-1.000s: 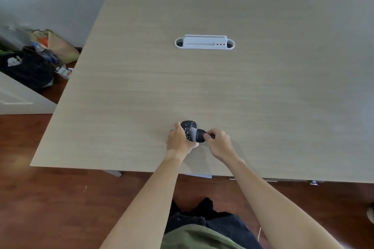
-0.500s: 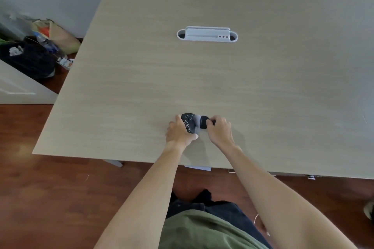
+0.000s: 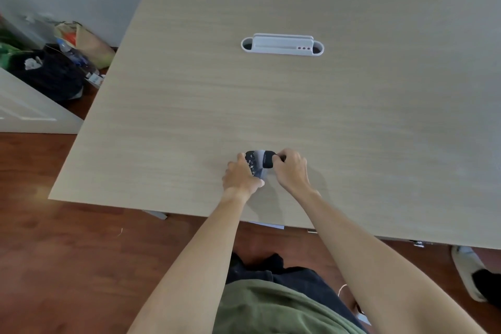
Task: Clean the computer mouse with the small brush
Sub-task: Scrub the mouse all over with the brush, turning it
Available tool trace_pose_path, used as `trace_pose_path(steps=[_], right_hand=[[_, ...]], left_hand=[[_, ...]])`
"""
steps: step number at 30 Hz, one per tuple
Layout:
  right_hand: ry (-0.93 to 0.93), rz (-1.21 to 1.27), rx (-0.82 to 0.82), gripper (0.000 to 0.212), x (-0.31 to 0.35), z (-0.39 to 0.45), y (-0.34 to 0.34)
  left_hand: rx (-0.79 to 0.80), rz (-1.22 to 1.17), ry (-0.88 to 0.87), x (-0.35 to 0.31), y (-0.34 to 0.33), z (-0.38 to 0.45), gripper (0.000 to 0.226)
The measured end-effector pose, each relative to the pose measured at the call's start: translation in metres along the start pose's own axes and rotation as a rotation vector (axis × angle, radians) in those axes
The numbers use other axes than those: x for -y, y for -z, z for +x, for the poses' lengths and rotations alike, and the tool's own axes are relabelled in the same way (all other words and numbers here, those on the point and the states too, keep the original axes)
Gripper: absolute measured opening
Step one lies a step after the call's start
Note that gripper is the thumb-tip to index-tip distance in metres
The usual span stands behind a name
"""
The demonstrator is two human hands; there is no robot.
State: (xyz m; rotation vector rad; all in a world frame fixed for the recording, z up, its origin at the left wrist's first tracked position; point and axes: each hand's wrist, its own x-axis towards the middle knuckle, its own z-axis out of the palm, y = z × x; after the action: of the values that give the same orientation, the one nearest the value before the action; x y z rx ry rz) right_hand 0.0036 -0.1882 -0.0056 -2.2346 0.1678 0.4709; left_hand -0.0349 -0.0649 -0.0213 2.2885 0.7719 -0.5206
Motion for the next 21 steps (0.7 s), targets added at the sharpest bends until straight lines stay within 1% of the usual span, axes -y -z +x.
trace_pose_path(steps=[2,3,5,7,9,12,14,16,18,21], right_hand=[[0.007,-0.034,0.062,0.021,0.0,0.002,-0.002],[-0.011,-0.068,0.063,0.021,0.001,0.003,-0.002],[-0.069,-0.129,0.01,0.022,0.002,0.004,0.0],[-0.089,-0.158,-0.054,0.022,0.003,0.008,0.003],[-0.068,-0.104,-0.079,0.02,0.007,0.013,0.005],[-0.023,-0.023,0.006,0.021,0.011,0.019,0.002],[-0.054,-0.083,0.04,0.022,0.01,0.018,-0.001],[-0.106,-0.168,-0.013,0.022,0.01,0.016,0.001],[-0.123,-0.196,-0.077,0.021,0.012,0.016,0.003],[-0.068,-0.077,-0.097,0.019,0.015,0.018,0.001]], left_hand=[[0.007,-0.005,0.004,-0.001,0.0,-0.001,0.077],[0.01,-0.001,0.004,-0.001,0.0,-0.001,0.079],[0.014,0.006,0.003,-0.001,0.001,-0.002,0.08],[0.018,0.005,0.003,-0.001,0.001,-0.001,0.081],[0.027,0.0,0.004,-0.002,0.002,0.0,0.081],[0.034,-0.007,-0.002,0.0,0.004,0.002,0.075],[0.039,-0.017,-0.005,0.001,0.005,0.003,0.076],[0.042,-0.027,-0.009,0.002,0.004,0.004,0.081],[0.039,-0.02,-0.013,0.002,0.004,0.006,0.082],[0.031,0.015,-0.019,0.0,0.004,0.008,0.078]])
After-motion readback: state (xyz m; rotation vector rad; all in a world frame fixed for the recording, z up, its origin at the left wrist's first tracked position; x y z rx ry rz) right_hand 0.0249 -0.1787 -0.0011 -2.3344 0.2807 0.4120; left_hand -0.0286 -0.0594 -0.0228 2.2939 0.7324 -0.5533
